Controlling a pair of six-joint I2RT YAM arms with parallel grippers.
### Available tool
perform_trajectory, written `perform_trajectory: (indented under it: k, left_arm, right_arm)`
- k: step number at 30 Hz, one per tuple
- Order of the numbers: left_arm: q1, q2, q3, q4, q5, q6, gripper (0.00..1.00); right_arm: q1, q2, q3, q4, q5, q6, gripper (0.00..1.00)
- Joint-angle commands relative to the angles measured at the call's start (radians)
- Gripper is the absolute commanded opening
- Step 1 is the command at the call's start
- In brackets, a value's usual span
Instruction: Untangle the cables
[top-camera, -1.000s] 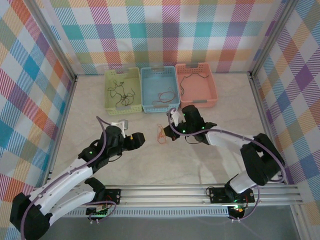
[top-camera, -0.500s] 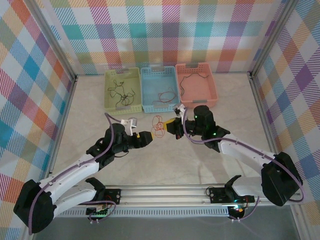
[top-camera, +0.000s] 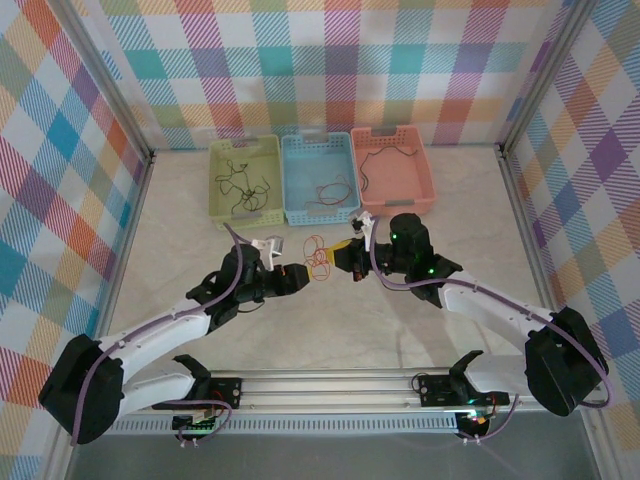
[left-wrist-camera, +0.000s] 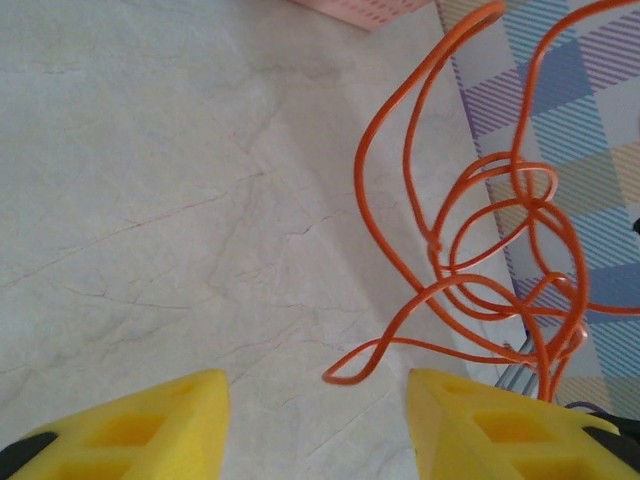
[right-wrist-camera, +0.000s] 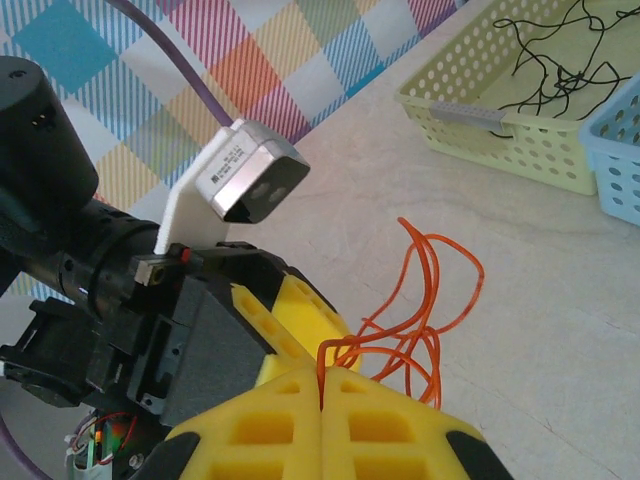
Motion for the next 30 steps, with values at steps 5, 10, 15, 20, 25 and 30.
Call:
perform_trajectory:
  k: [5, 10, 15, 20, 25, 30]
  left_arm:
    - [-0.013, 0.07, 0.041, 0.064, -0.012, -0.011, 0.49]
    - [-0.026, 0.138, 0.062, 0.113, -0.022, -0.035, 0.49]
    - [-0.037, 0.161, 0.063, 0.167, -0.067, -0.07, 0.58]
    - [-0.041, 0.18, 0.061, 0.241, -0.082, -0.109, 0.62]
    - [-0.045, 0.202, 0.067, 0.264, -0.134, -0.128, 0.66]
    - [-0.045, 0.197, 0.057, 0.281, -0.187, -0.136, 0.69]
  right_arm:
    - [0.007, -0.017, -0.008, 0.051, -0.04, 0.021, 0.0]
    - [0.007, -0.015, -0.007, 0.057, -0.044, 0.031, 0.0]
    - [0.007, -0.015, -0.009, 0.062, -0.045, 0.039, 0.0]
    - [0.007, -0.015, -0.013, 0.063, -0.046, 0.046, 0.0]
    - [0.007, -0.018, -0.018, 0.071, -0.063, 0.063, 0.0]
    - [0.007, -0.028, -0.026, 0.063, -0.068, 0.064, 0.0]
